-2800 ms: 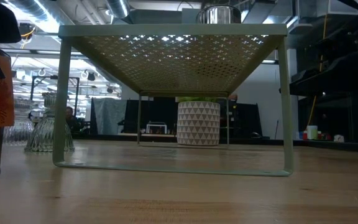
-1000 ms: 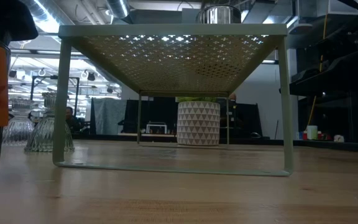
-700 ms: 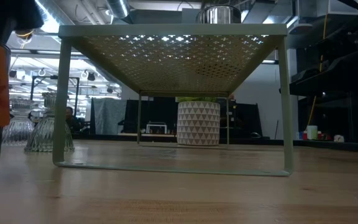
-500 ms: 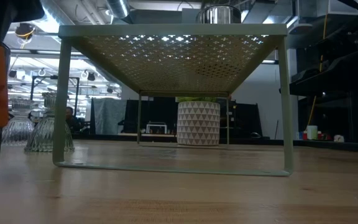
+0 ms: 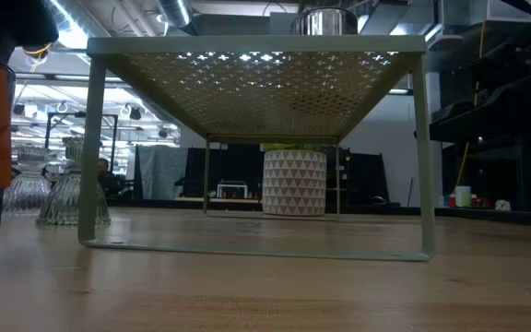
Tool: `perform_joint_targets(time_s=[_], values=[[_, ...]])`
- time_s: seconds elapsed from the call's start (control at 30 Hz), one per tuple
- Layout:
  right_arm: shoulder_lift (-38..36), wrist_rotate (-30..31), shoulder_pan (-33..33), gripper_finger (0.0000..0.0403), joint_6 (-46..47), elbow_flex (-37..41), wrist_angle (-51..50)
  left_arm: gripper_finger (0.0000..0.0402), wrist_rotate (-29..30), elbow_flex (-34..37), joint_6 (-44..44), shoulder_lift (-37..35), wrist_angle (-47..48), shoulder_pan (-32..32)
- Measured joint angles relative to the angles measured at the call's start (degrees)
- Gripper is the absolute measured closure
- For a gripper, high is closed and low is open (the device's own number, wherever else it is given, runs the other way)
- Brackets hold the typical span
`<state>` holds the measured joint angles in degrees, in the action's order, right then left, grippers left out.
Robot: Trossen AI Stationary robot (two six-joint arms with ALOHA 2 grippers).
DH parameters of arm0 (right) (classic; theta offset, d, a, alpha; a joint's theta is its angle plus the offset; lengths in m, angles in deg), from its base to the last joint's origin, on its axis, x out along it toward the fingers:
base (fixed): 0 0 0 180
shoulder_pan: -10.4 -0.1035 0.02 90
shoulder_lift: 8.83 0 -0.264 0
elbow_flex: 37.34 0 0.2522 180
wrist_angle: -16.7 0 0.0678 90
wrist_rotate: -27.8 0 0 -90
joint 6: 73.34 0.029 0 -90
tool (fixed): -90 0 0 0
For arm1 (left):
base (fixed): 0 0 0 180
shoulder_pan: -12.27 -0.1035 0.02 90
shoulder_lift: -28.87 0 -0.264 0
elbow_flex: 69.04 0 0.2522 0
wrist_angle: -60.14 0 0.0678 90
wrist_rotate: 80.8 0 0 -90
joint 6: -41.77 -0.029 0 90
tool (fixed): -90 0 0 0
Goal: Pick & Place candle stick holders
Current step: Put the silver scented candle on the shelf
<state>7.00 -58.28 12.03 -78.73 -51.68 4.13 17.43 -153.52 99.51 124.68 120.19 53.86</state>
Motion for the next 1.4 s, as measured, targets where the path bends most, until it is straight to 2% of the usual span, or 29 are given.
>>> perform_joint_targets(time_s=[0.17,0.77,1.0,1.4], values=[[0.0,0.0,0.0,0.0004,0.0,0.0,0.0,0.0002,-1.4,-0.6,-1.3,2.2,0.1,0.0],[0.0,0.0,0.0,0.0004,0.0,0.0,0.0,0.0002,-1.0,-1.9,-2.4,3.5,-0.2,0.0],[0.0,0.0,0.0,0.0004,0.0,0.0,0.0,0.0002,-7.1,-2.0,-1.6,4.3,-2.2,-0.5],[0.0,0.0,0.0,0.0004,0.0,0.0,0.0,0.0002,-6.8,-2.4,-2.1,3.1,-3.4,-0.3]])
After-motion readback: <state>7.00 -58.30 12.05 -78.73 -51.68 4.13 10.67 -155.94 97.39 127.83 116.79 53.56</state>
